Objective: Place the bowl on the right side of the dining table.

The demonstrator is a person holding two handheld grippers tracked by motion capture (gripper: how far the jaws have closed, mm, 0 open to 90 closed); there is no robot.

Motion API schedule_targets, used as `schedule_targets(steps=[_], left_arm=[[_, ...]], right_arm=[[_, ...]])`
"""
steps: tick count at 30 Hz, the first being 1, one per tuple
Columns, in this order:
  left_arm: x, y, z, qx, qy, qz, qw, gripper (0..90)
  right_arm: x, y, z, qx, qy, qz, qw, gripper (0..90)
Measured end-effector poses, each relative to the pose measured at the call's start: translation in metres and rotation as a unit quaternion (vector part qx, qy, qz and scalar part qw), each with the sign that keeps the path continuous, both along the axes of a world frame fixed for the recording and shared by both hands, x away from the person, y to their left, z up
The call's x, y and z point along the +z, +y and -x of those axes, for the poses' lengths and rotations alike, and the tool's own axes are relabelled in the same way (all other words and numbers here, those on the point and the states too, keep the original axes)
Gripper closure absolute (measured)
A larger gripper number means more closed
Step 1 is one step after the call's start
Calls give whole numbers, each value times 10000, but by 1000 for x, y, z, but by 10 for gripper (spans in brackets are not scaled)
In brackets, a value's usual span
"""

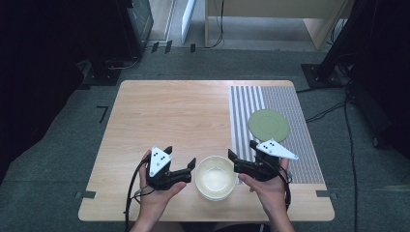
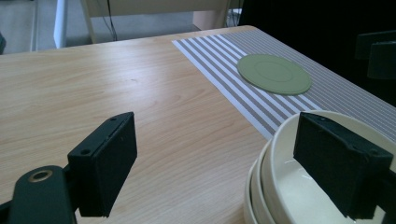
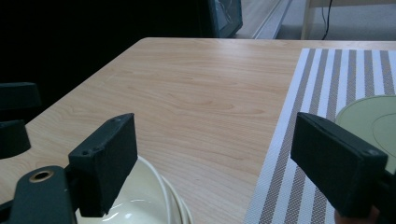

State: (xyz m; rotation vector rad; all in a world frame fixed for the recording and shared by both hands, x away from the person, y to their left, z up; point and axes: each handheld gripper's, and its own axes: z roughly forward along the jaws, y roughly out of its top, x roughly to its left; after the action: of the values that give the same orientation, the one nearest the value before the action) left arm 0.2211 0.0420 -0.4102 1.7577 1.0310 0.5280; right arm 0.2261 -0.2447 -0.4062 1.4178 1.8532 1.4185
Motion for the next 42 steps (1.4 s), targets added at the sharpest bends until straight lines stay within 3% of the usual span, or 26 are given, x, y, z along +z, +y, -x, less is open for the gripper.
schedule_targets(steps=[4, 10, 11, 18, 20, 22, 26, 30, 33, 38, 42], left_arm=[[0, -2, 1, -50, 30, 11, 10000, 135], [-7, -12, 4, -210, 108, -134, 9996, 145], [-10, -16, 5, -315, 138, -234, 9991, 148], [-17, -22, 5, -483, 305, -282, 9980, 155], [-19, -22, 5, -442, 337, -258, 9981, 235], [-20, -23, 5, -465, 386, -237, 9979, 255], [-21, -25, 5, -526, 398, -218, 9976, 330], [-23, -31, 4, -522, 454, -358, 9970, 401], [-26, -35, 1, -558, 520, -589, 9953, 458], [-28, -40, -2, -600, 510, -784, 9938, 603], [-29, -45, -5, -620, 532, -946, 9922, 656]], right_arm=[[0, 1, 2, 38, -9, 17, 10000, 145], [-6, 6, 1, 84, 137, 81, 9998, 145], [-9, 7, 1, 57, 141, 162, 9998, 148], [-14, 10, 1, 126, 158, 205, 9996, 176], [-16, 11, 2, 163, 177, 214, 9995, 194], [-17, 12, 2, 189, 173, 210, 9995, 229], [-21, 15, 7, 300, 154, 236, 9992, 374], [-24, 15, 9, 318, 172, 232, 9991, 440], [-26, 14, 10, 385, 233, 220, 9987, 509], [-30, 13, 15, 370, 306, 178, 9987, 558], [-33, 16, 19, 516, 341, 216, 9979, 545]])
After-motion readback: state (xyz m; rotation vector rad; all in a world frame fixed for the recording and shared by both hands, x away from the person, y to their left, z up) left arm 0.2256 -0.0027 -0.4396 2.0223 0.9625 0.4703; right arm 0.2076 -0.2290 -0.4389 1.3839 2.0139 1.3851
